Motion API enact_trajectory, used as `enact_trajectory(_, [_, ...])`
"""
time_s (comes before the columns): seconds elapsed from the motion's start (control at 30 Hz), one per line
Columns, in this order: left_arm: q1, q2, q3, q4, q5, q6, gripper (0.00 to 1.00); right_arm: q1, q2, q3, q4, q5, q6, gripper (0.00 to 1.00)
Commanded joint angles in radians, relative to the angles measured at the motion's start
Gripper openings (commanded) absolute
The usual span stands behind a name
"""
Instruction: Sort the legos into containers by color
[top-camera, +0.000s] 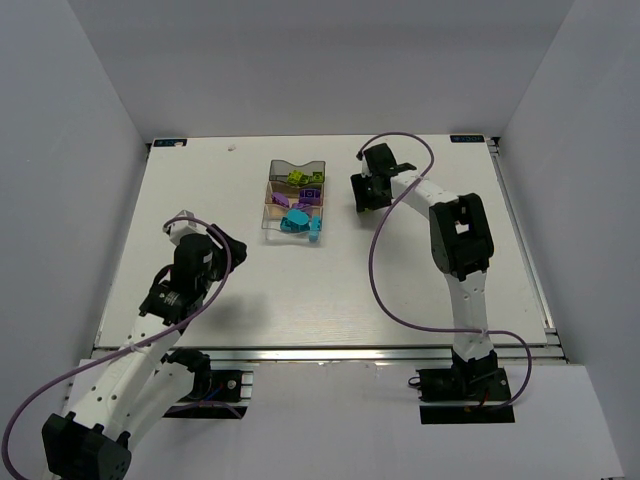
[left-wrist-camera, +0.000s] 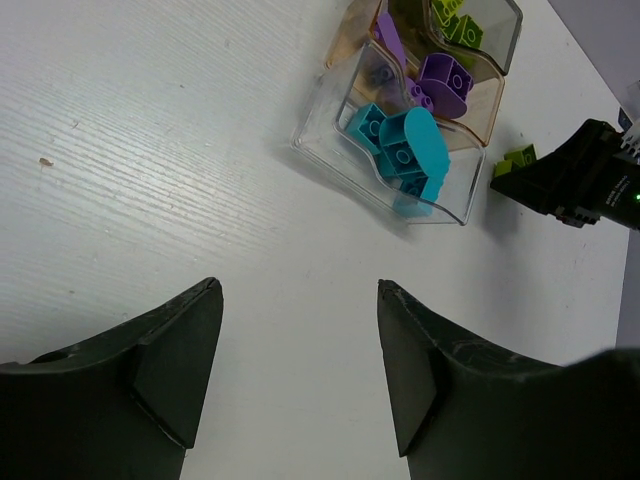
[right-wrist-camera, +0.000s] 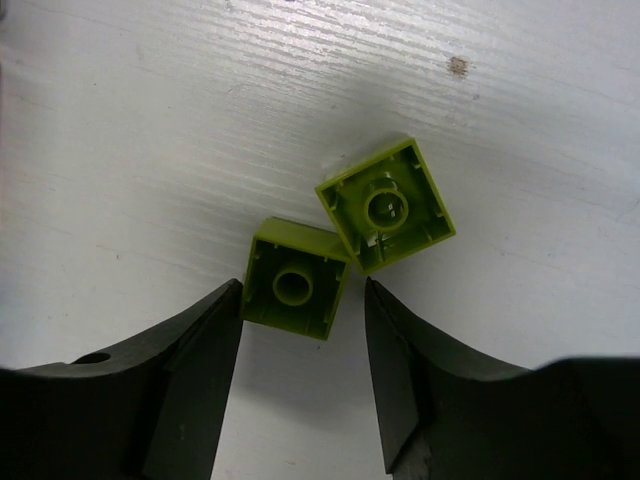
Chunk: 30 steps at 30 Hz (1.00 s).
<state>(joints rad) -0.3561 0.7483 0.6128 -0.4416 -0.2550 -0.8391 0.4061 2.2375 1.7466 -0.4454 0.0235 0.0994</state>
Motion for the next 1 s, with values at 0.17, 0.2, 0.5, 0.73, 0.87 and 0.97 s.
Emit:
enact_trajectory(0.17, [0.003,0.005,0.007,-0.003,-0.018,-0.008,0.73,0.000,0.013,0.044,0.025,0.012,-0.015,0.43])
enact_trajectory(0.2, [0.003,0.006,0.005,0.000,-0.017,-0.008,0.73,-0.001,0.011,0.042,0.025,0.010,-0.027,0.41])
enact_trajectory(0.5, [0.003,0.011,-0.015,0.033,-0.003,-0.008,0.73,0.003,-0.110,-0.022,0.011,-0.131,-0.096,0.07])
enact_trajectory(0.73, [0.003,0.005,-0.031,0.052,0.008,-0.003,0.73,0.005,-0.213,0.014,0.040,-0.417,-0.319,0.00])
enact_trajectory(0.87, [0.003,-0.009,-0.036,0.049,0.010,-0.003,0.73,0.025,-0.167,0.111,0.036,-0.545,-0.418,0.00])
enact_trajectory(0.97, [0.003,-0.021,-0.042,0.050,0.010,-0.009,0.73,0.048,-0.099,0.201,0.040,-0.545,-0.437,0.00])
